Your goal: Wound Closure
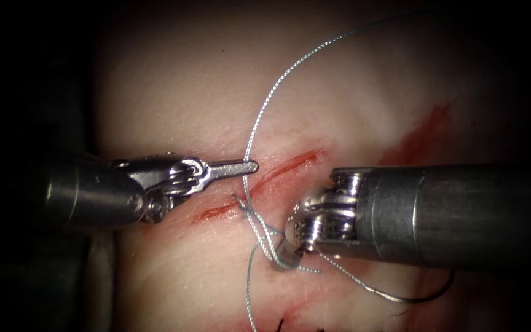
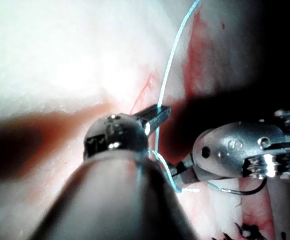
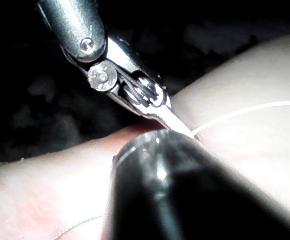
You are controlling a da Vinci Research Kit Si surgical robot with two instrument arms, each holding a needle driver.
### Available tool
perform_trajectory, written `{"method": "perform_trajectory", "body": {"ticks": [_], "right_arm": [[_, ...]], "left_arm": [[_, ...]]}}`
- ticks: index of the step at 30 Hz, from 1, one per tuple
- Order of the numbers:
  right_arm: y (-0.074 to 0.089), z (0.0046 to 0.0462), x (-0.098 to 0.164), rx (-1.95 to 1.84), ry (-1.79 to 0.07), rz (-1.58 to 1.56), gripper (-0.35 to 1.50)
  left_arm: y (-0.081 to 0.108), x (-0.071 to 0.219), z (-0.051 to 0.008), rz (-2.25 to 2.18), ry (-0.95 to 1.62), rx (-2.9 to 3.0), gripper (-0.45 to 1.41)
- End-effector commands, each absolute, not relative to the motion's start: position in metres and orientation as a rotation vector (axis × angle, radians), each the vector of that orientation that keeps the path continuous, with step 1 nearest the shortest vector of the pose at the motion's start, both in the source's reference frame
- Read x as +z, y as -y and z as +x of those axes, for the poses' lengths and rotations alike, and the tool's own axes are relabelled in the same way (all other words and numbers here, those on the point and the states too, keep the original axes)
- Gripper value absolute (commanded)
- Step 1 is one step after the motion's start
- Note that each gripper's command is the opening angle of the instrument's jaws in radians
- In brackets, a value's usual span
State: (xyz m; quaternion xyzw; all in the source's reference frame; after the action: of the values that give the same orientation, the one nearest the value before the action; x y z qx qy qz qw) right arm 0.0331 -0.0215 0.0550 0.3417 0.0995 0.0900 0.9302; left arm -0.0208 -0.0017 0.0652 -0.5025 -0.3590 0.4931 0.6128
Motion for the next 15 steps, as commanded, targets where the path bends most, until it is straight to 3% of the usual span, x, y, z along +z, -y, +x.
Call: {"method": "perform_trajectory", "body": {"ticks": [1,15], "right_arm": [[0.0209,0.0339,0.0548,0.199,-0.193,0.698,-0.35],[0.0152,0.0368,0.052,0.387,-0.326,0.594,-0.35]], "left_arm": [[0.0019,0.0657,-0.0212,-1.162,0.829,1.137,-0.45],[0.005,0.0637,-0.019,-0.978,0.806,1.327,-0.45]]}}
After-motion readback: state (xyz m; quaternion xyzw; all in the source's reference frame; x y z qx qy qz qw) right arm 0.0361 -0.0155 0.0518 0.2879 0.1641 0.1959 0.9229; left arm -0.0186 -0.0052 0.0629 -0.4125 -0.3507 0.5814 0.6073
